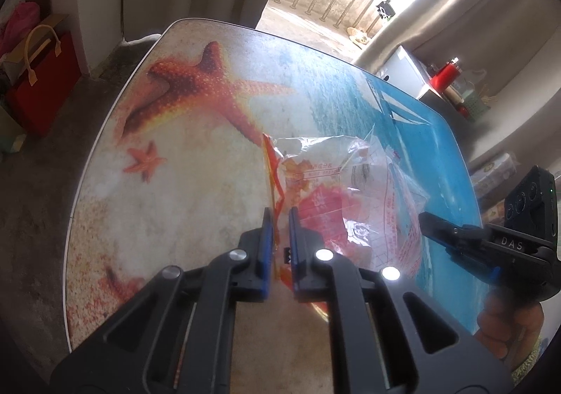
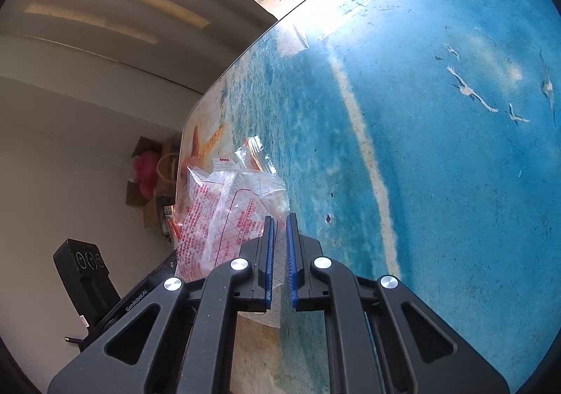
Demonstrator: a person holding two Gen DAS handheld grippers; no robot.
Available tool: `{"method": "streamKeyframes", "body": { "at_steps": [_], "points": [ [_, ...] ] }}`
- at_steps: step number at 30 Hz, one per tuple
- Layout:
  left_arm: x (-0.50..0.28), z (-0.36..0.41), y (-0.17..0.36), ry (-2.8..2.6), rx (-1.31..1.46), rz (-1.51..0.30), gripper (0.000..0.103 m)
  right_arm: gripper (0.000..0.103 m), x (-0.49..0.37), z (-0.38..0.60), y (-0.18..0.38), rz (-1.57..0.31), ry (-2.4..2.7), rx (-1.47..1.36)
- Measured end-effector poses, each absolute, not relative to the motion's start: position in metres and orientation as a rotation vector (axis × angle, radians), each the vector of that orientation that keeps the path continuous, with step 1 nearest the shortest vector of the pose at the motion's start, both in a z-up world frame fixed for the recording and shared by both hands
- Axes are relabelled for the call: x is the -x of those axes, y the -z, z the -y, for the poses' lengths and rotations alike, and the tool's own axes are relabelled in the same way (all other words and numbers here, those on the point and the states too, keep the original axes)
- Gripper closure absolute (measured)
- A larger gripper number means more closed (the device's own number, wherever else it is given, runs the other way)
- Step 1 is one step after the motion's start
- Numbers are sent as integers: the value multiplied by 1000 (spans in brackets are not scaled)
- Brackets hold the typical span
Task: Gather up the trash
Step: 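Close the left tool on the orange snack bag while the right tool grips the zip bag, then lift the snack bag with the left tool while the right tool lifts the zip bag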
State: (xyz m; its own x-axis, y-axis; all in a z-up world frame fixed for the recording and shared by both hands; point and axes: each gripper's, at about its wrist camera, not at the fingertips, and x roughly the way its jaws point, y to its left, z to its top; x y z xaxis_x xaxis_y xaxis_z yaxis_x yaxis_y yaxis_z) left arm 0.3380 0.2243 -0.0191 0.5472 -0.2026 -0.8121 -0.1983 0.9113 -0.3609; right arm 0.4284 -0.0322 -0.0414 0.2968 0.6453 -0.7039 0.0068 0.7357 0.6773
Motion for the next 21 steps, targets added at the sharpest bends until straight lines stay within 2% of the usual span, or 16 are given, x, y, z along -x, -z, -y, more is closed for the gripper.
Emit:
{"method": "streamKeyframes", "body": {
  "at_steps": [12,21],
  "points": [
    [-218,-163,14,126,390,-1021,96,96,-309,80,36,-1209,-494,-599],
    [-144,-152,25,115,438,-1034,96,97,-227,112,44,-1203,-463,-627]
  ]
}}
